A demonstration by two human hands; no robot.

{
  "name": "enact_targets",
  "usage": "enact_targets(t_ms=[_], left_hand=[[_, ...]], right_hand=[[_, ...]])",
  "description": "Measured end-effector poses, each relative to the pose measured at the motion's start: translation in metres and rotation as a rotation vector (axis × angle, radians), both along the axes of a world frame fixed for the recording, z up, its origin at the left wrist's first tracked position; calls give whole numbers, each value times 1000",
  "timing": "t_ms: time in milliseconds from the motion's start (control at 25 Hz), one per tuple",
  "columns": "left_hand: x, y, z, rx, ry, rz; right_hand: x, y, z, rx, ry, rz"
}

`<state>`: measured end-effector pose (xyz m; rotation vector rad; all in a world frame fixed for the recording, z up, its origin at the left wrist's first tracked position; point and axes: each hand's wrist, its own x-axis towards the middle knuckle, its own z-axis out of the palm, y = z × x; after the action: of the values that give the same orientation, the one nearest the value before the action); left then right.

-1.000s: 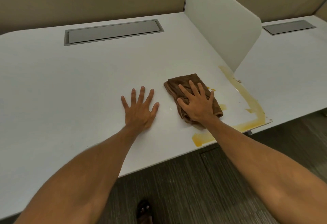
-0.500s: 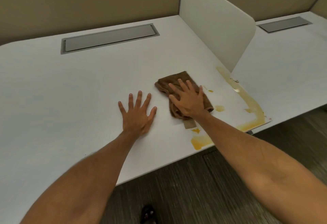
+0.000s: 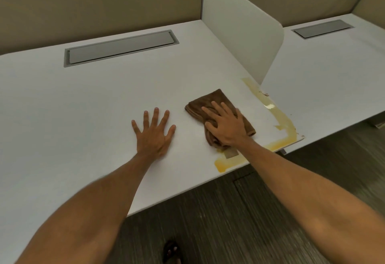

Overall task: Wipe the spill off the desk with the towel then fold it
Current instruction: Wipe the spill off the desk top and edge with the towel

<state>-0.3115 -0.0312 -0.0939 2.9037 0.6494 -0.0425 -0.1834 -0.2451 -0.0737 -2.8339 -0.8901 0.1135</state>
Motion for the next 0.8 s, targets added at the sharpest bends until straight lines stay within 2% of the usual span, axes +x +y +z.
enact_targets(t_ms=[200,400,560,680,800], left_hand=[[2,2,-4,1,-8,-13],[0,-5,-1,-1,26,8],[-2,-28,7,-54,46,73],[-2,-39,5,-52,5,81],[0,-38,0,-13,-9,83]], right_hand=[[27,-8,-2,36,78,-244],[-21,21,-4,33,36,-127],[-63,-16,-11,50,-17,-55],[-70,-35,-11,54,-7,-87],[-68,-11,-9,67,37,-149]])
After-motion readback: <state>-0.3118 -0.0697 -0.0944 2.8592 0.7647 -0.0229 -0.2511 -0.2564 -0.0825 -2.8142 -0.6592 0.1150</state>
